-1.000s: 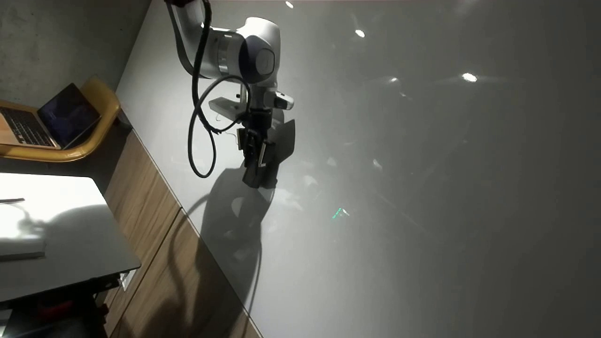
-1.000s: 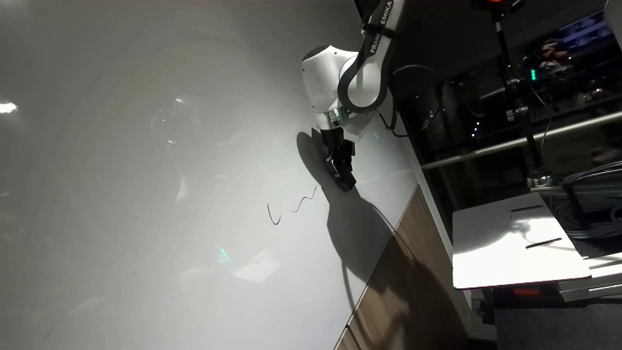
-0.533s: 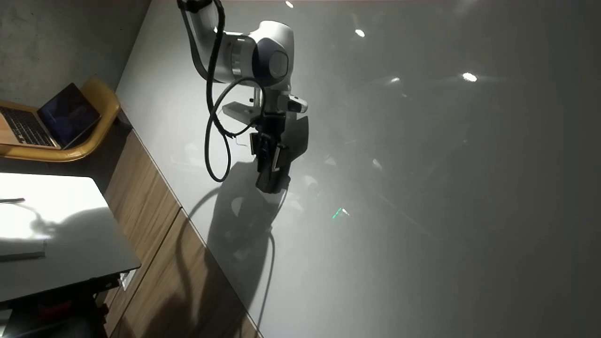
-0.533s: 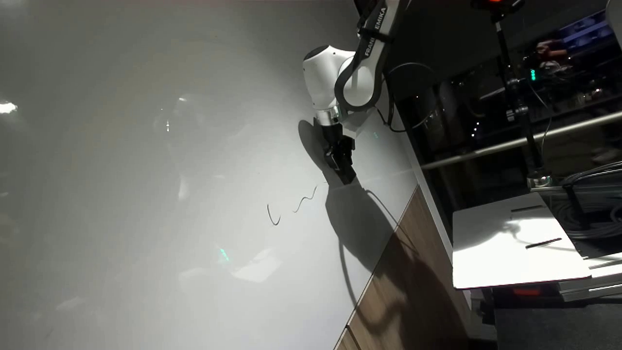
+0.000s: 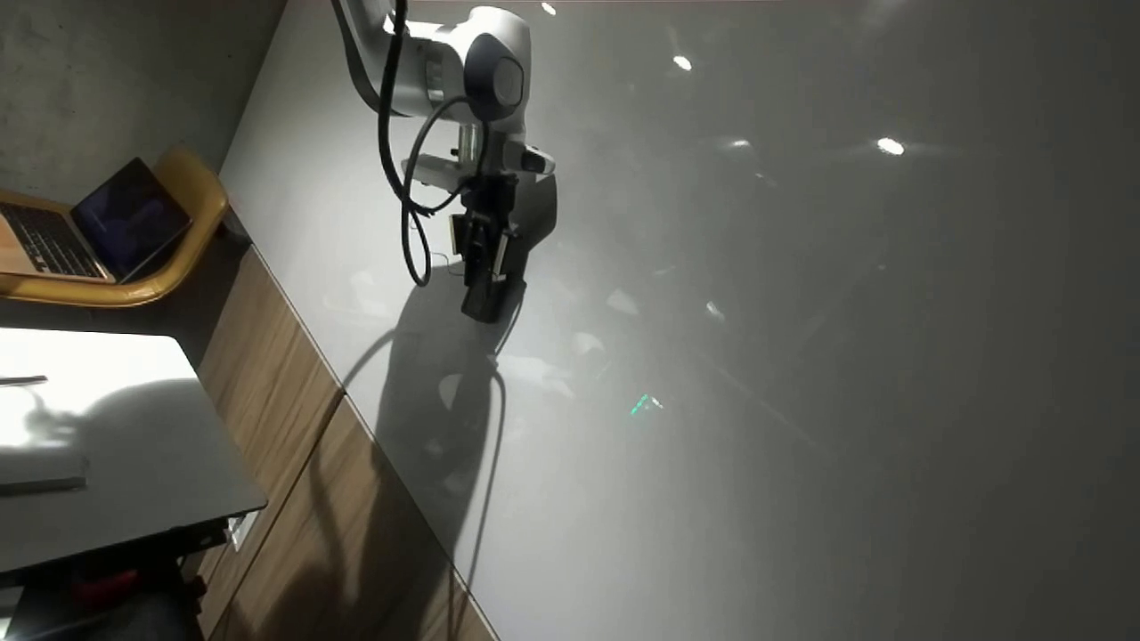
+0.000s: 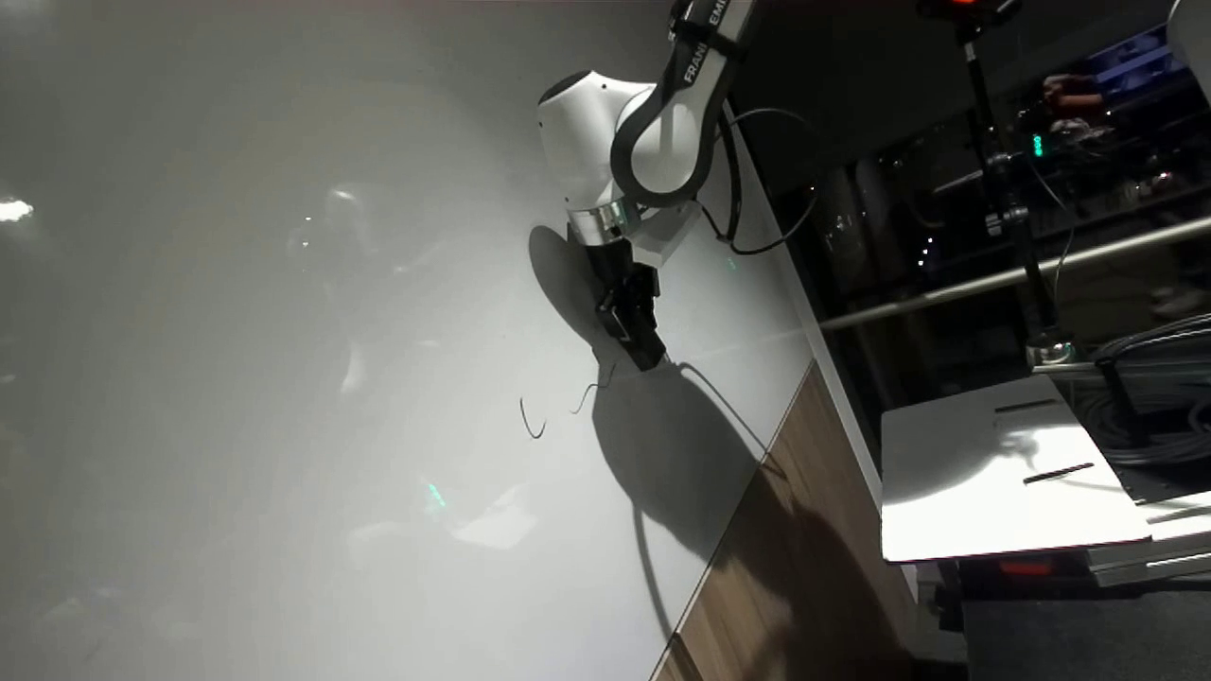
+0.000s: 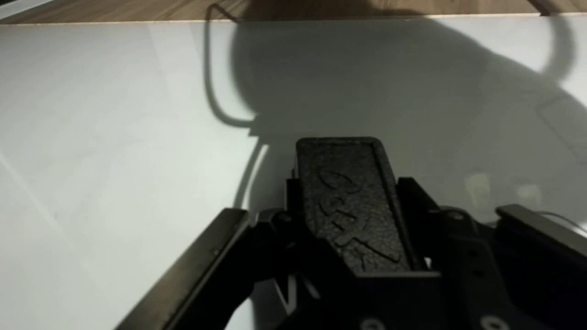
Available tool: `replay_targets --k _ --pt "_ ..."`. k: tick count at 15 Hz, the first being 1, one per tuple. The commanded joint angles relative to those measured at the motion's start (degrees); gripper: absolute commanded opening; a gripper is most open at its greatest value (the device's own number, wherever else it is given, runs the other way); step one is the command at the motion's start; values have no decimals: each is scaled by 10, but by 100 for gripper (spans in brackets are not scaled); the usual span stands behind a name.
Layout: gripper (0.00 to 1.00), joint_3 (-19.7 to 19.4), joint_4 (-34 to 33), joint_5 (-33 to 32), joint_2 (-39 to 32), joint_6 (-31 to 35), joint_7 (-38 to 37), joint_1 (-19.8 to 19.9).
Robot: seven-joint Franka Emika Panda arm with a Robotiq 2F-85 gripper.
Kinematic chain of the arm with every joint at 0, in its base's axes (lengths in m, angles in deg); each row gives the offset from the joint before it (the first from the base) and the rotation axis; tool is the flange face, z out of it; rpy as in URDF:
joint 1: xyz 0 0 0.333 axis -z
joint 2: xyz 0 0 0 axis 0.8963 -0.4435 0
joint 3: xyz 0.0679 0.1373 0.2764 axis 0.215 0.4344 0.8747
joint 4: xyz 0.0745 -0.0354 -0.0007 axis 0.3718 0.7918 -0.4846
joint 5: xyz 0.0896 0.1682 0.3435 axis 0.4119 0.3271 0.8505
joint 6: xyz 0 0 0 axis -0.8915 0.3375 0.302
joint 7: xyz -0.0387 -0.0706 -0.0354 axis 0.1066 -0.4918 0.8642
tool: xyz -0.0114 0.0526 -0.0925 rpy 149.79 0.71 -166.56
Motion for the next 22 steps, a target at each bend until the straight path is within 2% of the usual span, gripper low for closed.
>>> replay_targets --k 1,14,22 --pt "29 26 -78 -5 -33 -5 -13 -27" --pt "29 61 -121 -6 -51 -32 -35 -64" --pt "29 79 -206 -15 -114 -67 -58 -118"
